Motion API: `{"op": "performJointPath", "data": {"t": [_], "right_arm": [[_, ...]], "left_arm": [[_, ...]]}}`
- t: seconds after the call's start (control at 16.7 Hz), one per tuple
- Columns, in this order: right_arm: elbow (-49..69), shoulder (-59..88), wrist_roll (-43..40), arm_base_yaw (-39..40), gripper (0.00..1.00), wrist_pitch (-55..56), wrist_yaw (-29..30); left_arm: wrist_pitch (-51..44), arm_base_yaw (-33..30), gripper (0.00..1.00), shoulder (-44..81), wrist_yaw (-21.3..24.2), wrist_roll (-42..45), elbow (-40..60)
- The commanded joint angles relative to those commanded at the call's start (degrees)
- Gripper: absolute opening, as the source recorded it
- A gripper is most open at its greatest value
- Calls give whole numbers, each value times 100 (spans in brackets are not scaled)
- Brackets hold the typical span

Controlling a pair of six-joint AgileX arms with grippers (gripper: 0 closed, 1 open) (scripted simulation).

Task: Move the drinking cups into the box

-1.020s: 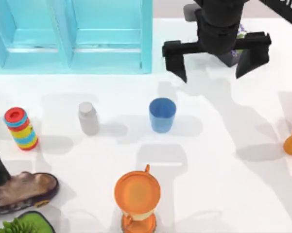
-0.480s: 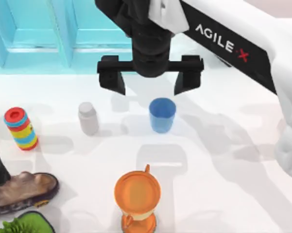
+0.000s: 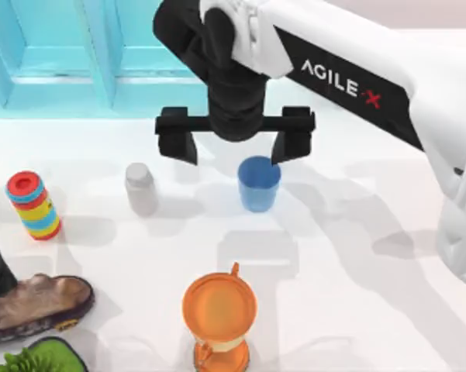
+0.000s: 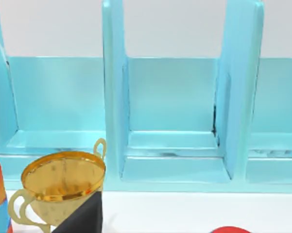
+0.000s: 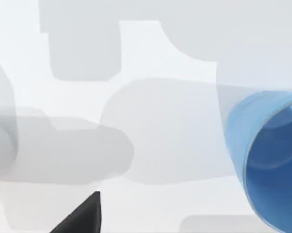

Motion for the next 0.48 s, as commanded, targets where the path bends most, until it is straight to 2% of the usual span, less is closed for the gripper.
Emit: {"op": "performJointPath", "data": {"t": [0.24, 0.48], "right_arm": [[-746, 159, -59, -69, 100, 932, -6], [-934, 200, -68, -72, 100, 1139, -8]], "left_arm": [[0, 0, 100, 0, 0, 0, 0], [0, 0, 100, 0, 0, 0, 0]]}}
